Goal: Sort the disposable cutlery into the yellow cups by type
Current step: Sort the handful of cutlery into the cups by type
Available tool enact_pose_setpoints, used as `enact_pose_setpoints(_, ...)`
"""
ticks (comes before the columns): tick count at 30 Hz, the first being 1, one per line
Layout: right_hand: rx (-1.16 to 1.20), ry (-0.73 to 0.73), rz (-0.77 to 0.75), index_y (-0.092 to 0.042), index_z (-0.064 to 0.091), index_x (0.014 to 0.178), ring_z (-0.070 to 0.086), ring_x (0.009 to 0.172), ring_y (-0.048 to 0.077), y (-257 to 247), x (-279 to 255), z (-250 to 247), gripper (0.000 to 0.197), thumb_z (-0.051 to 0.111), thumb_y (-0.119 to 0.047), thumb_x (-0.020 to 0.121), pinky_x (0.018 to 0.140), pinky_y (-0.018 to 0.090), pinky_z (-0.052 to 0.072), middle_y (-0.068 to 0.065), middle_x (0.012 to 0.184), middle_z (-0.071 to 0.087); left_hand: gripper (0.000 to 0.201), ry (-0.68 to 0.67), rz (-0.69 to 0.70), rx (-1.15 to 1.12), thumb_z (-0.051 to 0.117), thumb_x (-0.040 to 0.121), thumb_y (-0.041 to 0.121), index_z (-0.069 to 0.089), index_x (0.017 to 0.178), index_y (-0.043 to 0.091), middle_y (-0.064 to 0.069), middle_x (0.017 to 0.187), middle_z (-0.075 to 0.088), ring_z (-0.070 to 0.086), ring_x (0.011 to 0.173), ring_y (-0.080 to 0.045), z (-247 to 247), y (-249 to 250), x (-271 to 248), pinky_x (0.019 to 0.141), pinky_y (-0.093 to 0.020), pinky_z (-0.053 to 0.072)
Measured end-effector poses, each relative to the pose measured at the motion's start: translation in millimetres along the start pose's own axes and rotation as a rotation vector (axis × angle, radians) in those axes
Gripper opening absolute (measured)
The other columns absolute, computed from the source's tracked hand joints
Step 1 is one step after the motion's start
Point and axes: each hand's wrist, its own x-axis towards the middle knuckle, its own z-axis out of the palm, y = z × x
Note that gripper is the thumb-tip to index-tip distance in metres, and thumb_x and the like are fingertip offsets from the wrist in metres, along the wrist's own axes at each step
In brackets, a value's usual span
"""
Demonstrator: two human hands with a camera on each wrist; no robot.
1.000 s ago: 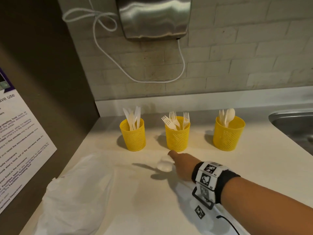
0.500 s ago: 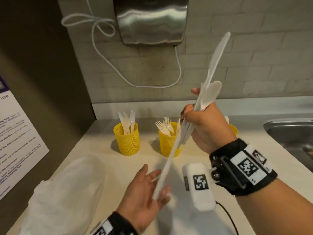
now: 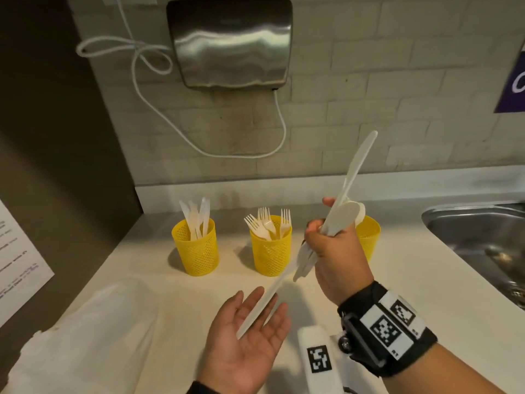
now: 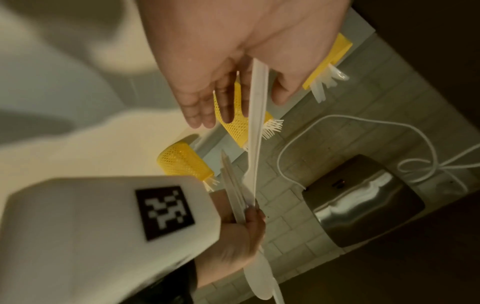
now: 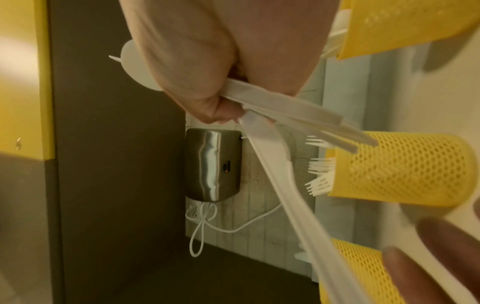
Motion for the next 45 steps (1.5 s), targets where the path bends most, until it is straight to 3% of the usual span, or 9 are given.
enact_pose_setpoints(4,0.173,-0.012,0.159,-0.03,0.048,0.104,0.051,0.071,0.018,6.1,-4.7,-4.7,0.053,0.039,0.018,0.083,0.072,0.033,0.039,0.005,0.073,0.057,0.027,0.038,0.031,0.05,0.05,0.088,0.018,0.063,0.093,-0.005,-0.024,0.075,0.071,0.07,0.064,-0.038,2.4,-5.1,1.9,0.06,-0.048,0.056)
enact_pose_setpoints(9,0.215,-0.111,0.347,-0.021,0.052,0.105,0.051,0.064,0.019,21.1,-18.5,-0.9,0.044,0.045,0.015,0.08,0.055,0.031,0.038,0.006,0.065,0.061,0.025,0.066,0.035,0.248,0.056,0.09,0.024,0.06,0.08,0.001,-0.008,0.052,0.058,0.049,0.031,-0.015,6.4,-10.2,-2.4,0.029,-0.012,0.033)
enact_pose_setpoints(12,0.221,-0.184,0.418,-0.016,0.056,0.092,0.047,0.056,0.021,31.0,-29.1,2.6,0.033,0.055,0.01,0.072,0.05,0.03,0.035,0.009,0.063,0.053,0.025,0.002,0.121,0.437,0.055,0.09,0.029,0.057,0.081,0.005,-0.004,0.055,0.047,0.034,0.031,-0.009,6.1,-8.2,-4.6,0.031,-0.01,0.02)
enact_pose_setpoints(18,0.098,-0.372,0.489,0.012,0.049,0.093,0.046,0.046,0.027,42.2,-42.1,8.9,0.023,0.052,0.004,0.071,0.045,0.03,0.04,0.022,0.064,0.052,0.022,-0.118,0.472,1.332,0.047,0.096,0.022,0.059,0.077,0.021,0.008,0.056,0.052,0.045,0.048,-0.006,1.7,8.2,0.2,0.053,-0.018,0.038)
enact_pose_setpoints(23,0.149,-0.167,0.511,-0.014,0.045,0.102,0.042,0.05,0.018,47.5,-28.2,-1.4,0.034,0.037,0.014,0.084,0.051,0.03,0.03,0.008,0.066,0.057,0.022,0.024,0.82,1.016,0.04,0.097,0.01,0.057,0.101,0.023,0.0,0.069,0.052,0.049,0.066,-0.014,25.3,72.3,-1.2,0.067,-0.031,0.037)
enact_pose_setpoints(26,0.173,-0.186,0.536,-0.014,0.047,0.104,0.037,0.046,0.016,45.0,-26.1,-4.9,0.033,0.041,0.011,0.084,0.048,0.028,0.03,0.007,0.066,0.056,0.018,0.175,1.008,1.03,0.035,0.099,0.03,0.048,0.102,0.018,-0.006,0.081,0.045,0.045,0.071,-0.016,48.7,133.0,15.8,0.066,-0.031,0.037)
enact_pose_setpoints(30,0.246,-0.176,0.568,-0.014,0.048,0.106,0.037,0.044,0.016,46.6,-26.6,-4.3,0.032,0.047,0.008,0.083,0.047,0.027,0.03,0.009,0.068,0.052,0.027,0.28,0.998,1.138,0.033,0.097,0.028,0.053,0.108,0.014,-0.006,0.106,0.043,0.049,0.101,-0.025,56.7,181.9,55.6,0.09,-0.04,0.04)
enact_pose_setpoints(40,0.2,-0.15,0.577,-0.012,0.048,0.106,0.039,0.043,0.016,46.7,-23.0,-7.4,0.05,0.06,0.0,0.059,0.045,0.026,0.034,0.012,0.073,0.046,0.023,0.528,0.776,1.719,0.06,0.077,0.047,0.059,0.074,0.024,0.006,0.075,0.061,0.058,0.086,-0.025,19.2,198.3,105.9,0.095,-0.042,0.039)
enact_pose_setpoints(45,0.256,-0.175,0.619,-0.011,0.05,0.111,0.04,0.044,0.017,47.1,-22.5,-4.6,0.037,0.051,0.009,0.08,0.047,0.027,0.034,0.011,0.069,0.051,0.037,0.457,0.817,1.902,0.05,0.09,0.046,0.061,0.077,0.013,-0.009,0.075,0.061,0.056,0.074,-0.026,14.1,184.7,96.4,0.066,-0.032,0.041)
